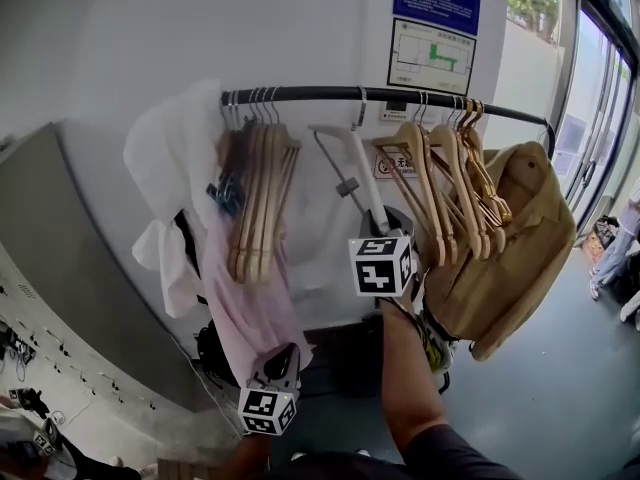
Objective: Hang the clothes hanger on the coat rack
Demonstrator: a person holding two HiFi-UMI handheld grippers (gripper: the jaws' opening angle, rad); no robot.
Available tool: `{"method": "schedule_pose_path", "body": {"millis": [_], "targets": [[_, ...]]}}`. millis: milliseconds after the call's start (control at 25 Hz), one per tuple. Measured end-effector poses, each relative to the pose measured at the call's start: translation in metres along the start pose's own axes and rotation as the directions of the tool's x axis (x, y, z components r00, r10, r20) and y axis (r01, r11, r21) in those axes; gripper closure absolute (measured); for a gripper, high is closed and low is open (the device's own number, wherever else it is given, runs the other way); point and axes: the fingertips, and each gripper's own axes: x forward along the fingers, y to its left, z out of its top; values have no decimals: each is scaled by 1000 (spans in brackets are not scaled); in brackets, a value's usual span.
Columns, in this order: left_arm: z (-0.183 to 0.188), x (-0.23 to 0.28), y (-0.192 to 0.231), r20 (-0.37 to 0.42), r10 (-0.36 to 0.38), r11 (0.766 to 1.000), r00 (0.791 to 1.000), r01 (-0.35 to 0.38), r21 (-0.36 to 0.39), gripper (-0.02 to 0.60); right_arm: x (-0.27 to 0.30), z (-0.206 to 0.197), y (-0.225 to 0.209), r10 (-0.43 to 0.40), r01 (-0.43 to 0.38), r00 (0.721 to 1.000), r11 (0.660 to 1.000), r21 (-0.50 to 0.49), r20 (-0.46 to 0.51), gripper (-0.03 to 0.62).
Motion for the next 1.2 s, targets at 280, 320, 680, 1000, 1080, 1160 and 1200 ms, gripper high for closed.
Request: {"method": "schedule_pose_path", "body": {"millis": [280, 320, 680, 1000, 1080, 1160, 1200], "targets": [[4, 3, -5, 1, 1, 1000, 1000, -2, 8, 571, -49, 17, -7, -3, -5, 980, 999, 38, 199, 423], [4, 3, -7, 1, 1, 1000, 1000, -1, 7, 571, -60, 16, -10, -19, 10, 974, 999, 39, 227, 418], [12, 9, -21, 19, -3, 1000, 1000, 3, 31, 571, -144, -63, 0, 44, -62, 965, 996, 62, 260, 404], [24, 16, -21, 41, 42, 993, 998, -47, 105, 571, -161, -172, 42, 147, -159, 982, 981, 109, 118, 565], [23, 16, -25, 39, 47, 994, 998, -51, 99, 571, -162, -186, 46, 167, -178, 982, 976, 123, 93, 580], [21, 15, -28, 36, 54, 994, 998, -57, 98, 571, -163, -194, 49, 191, -200, 978, 971, 131, 80, 580], [21, 14, -30, 34, 57, 993, 998, -60, 97, 571, -164, -195, 49, 200, -209, 977, 969, 133, 80, 580]]}}
